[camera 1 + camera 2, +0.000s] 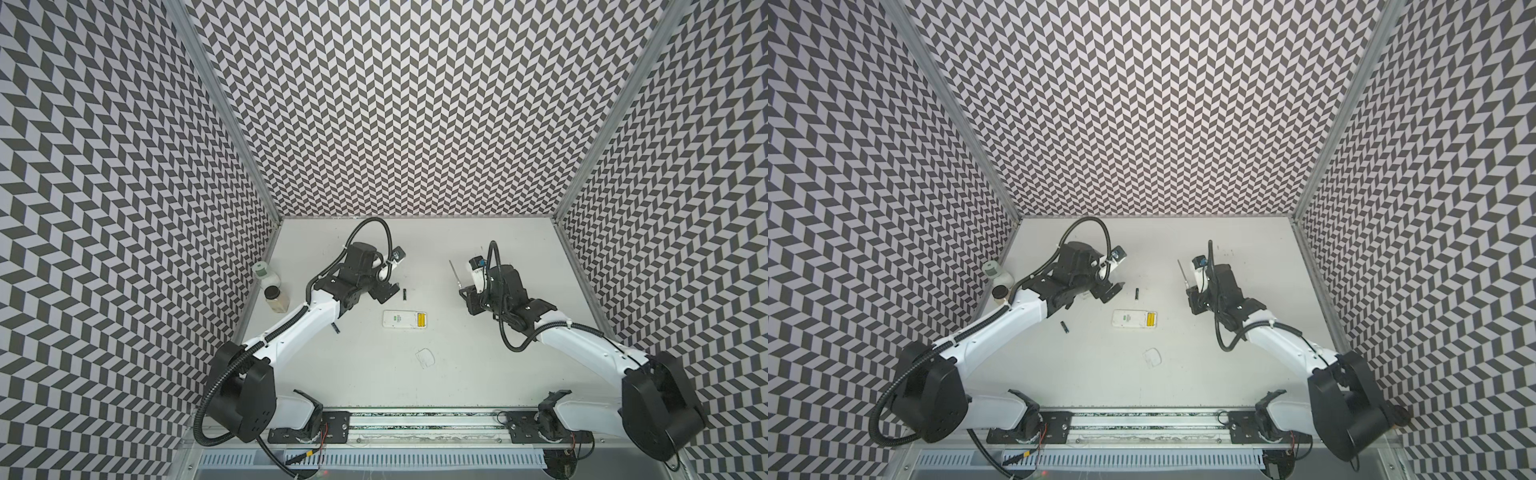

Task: Unload the batteries from the remote control
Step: 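Carry the screwdriver toward the left gripper while the left gripper rises to meet it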

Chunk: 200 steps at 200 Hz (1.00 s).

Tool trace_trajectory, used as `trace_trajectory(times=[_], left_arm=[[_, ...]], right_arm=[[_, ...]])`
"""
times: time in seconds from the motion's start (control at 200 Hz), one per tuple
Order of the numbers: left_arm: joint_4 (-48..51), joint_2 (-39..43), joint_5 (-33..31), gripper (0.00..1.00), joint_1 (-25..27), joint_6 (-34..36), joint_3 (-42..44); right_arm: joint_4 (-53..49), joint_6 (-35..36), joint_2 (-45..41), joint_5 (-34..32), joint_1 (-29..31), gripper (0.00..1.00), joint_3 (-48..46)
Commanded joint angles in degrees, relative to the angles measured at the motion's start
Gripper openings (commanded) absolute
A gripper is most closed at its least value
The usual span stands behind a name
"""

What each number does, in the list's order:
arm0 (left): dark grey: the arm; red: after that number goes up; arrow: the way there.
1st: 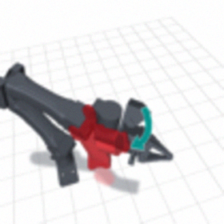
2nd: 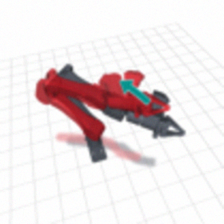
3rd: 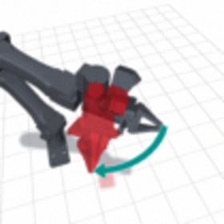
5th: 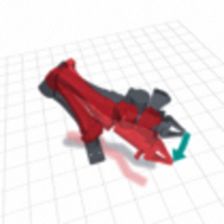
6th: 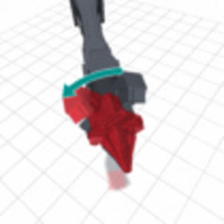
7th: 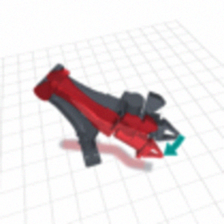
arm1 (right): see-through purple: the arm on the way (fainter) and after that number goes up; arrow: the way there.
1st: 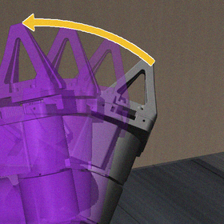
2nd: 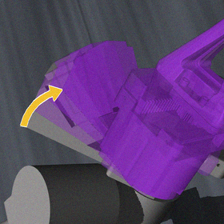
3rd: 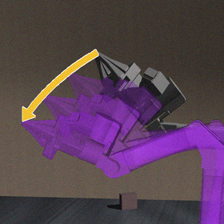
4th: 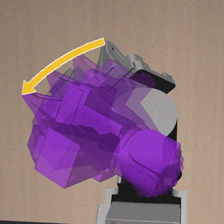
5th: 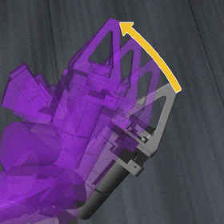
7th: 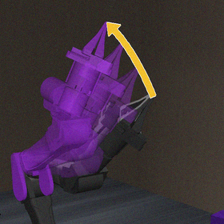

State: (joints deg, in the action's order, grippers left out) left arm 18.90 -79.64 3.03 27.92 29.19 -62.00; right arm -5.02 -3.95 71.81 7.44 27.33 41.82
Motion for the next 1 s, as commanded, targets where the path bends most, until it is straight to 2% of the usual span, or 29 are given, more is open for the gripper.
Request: trace_trajectory(times=[0.0,0.13,0.22,0.416,0.641,0.746,0.876,0.996], left_arm=[[7.5,-1.1,6.2,1.0,-0.9,-3.3,-7.1],[11.3,-2.6,12.3,0.97,-1.4,-6.5,-13.2],[14.5,-2.9,18.9,0.95,-1.6,-7.6,-16.9],[17.5,-3.7,26.7,0.95,-2.0,-8.0,-20.2],[15.9,-4.1,44.7,0.86,-5.8,-13.9,-19.8],[15.1,-4.1,47.5,0.86,-6.4,-14.9,-18.6],[12.9,-4.6,50.0,0.83,-6.5,-16.5,-16.3],[13.7,-4.8,52.2,0.82,-6.9,-15.5,-16.8]], right_arm=[[8.7,5.4,-3.8,1.4,0.9,0.07,-0.7],[14.8,14.6,-7.5,0.0,2.7,0.05,-4.1],[16.3,21.2,-9.2,-2.0,4.0,0.04,-4.2],[19.4,32.9,-11.0,-6.4,5.8,0.03,-3.8],[25.1,48.0,-12.6,-15.1,10.4,0.04,-7.1],[26.9,51.5,-13.1,-19.3,12.1,0.04,-7.5],[31.2,60.0,-12.2,-23.2,14.6,0.04,-10.1],[31.6,61.9,-10.8,-26.7,16.6,0.04,-9.4]])
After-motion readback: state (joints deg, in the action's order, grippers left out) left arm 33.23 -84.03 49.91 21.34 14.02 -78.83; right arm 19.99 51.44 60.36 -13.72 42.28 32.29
